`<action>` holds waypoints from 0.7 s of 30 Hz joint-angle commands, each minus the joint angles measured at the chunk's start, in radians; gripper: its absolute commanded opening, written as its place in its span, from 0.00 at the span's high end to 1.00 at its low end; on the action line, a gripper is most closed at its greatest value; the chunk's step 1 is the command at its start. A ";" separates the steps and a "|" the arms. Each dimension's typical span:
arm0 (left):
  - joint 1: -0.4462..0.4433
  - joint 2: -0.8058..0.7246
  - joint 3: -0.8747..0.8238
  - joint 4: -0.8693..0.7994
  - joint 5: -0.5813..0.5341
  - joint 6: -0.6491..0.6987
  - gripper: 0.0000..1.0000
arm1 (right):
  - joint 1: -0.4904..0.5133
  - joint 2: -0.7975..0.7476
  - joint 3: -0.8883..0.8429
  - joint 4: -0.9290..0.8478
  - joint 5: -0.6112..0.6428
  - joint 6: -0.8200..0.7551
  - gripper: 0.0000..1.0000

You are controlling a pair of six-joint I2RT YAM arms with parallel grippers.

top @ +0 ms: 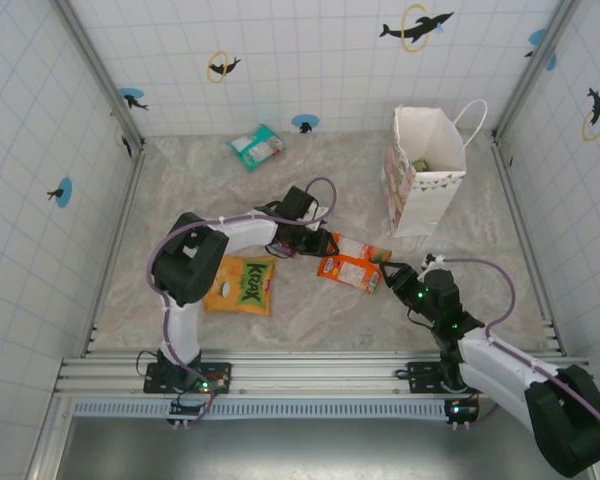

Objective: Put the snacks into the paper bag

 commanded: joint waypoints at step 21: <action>0.000 0.064 -0.054 0.088 0.067 -0.053 0.57 | -0.043 0.342 -0.052 0.319 -0.209 0.014 0.40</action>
